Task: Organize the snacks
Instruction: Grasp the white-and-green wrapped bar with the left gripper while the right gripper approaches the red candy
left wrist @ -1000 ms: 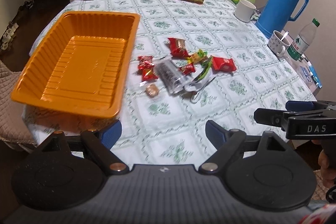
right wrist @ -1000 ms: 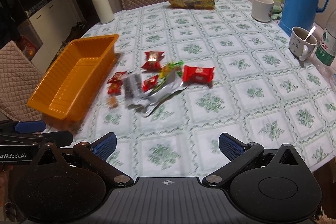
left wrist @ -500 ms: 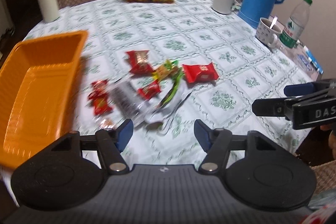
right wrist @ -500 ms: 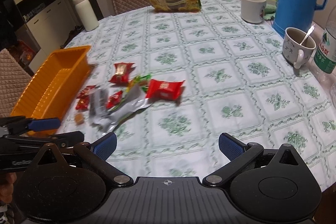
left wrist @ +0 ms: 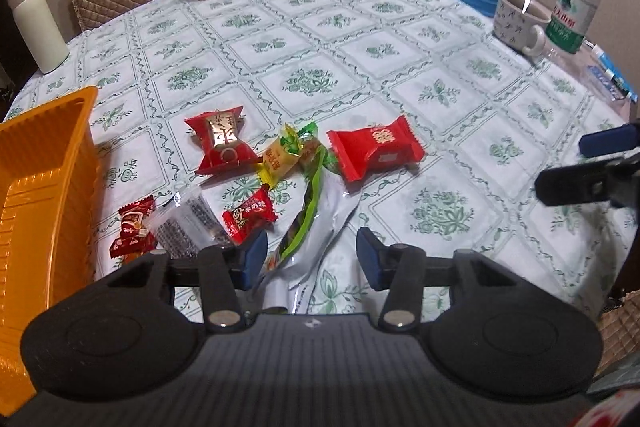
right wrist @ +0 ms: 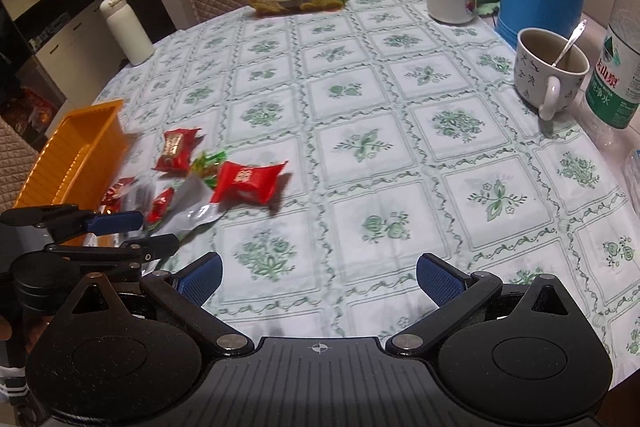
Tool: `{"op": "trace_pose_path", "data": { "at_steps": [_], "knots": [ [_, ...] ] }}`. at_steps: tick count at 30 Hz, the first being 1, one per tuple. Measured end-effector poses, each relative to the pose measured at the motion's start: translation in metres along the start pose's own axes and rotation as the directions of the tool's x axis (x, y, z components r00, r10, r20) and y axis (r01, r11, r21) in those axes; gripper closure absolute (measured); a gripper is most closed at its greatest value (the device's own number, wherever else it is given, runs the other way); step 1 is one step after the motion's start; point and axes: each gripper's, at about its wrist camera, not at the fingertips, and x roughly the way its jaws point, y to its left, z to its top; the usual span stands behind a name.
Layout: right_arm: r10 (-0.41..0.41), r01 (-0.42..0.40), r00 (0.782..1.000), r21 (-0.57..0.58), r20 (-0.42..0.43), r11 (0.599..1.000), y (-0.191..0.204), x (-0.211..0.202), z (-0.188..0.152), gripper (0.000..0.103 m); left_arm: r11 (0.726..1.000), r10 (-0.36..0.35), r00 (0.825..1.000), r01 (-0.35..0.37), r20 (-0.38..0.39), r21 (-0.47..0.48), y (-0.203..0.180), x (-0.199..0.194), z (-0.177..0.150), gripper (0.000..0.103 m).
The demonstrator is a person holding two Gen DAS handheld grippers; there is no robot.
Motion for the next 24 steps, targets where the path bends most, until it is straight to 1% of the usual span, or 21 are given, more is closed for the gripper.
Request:
{"op": "trace_pose_path", "data": {
  "at_steps": [2, 4, 5, 8, 9, 12, 17, 24],
  "knots": [
    [0.001, -0.001, 1.000, 0.006, -0.004, 1.000, -0.005, 0.002, 0.002, 0.000, 1.000, 0.004, 1.000, -0.004, -0.009, 0.008, 0.000, 0.005, 0.001, 0.057],
    [0.002, -0.002, 1.000, 0.010, -0.006, 1.000, -0.007, 0.004, 0.004, 0.000, 1.000, 0.001, 1.000, -0.001, -0.019, 0.018, 0.000, 0.010, 0.002, 0.059],
    [0.002, -0.002, 1.000, 0.010, -0.007, 1.000, -0.009, 0.005, 0.005, 0.000, 1.000, 0.002, 1.000, -0.002, -0.026, 0.021, 0.000, 0.013, 0.003, 0.061],
    [0.004, -0.004, 1.000, 0.012, -0.012, 1.000, -0.012, 0.007, 0.008, 0.000, 1.000, 0.001, 0.999, 0.000, -0.045, 0.015, 0.001, 0.020, 0.005, 0.063],
    [0.004, -0.004, 1.000, 0.011, -0.013, 1.000, -0.013, 0.008, 0.009, 0.000, 1.000, -0.002, 0.999, 0.002, -0.051, 0.011, 0.002, 0.022, 0.005, 0.067],
    [0.005, -0.005, 1.000, 0.009, -0.015, 1.000, -0.015, 0.010, 0.011, 0.000, 1.000, -0.010, 0.999, 0.011, -0.052, 0.011, 0.003, 0.023, 0.006, 0.069],
    [0.011, -0.011, 1.000, 0.002, -0.015, 1.000, -0.017, 0.014, 0.015, 0.000, 1.000, -0.024, 0.999, 0.024, -0.048, 0.008, 0.003, 0.022, 0.006, 0.079],
    [0.037, -0.038, 0.999, -0.058, -0.005, 0.998, -0.012, 0.021, 0.023, 0.000, 0.999, -0.046, 0.999, 0.046, -0.028, -0.010, -0.003, 0.012, -0.002, 0.080]
  ]
}}
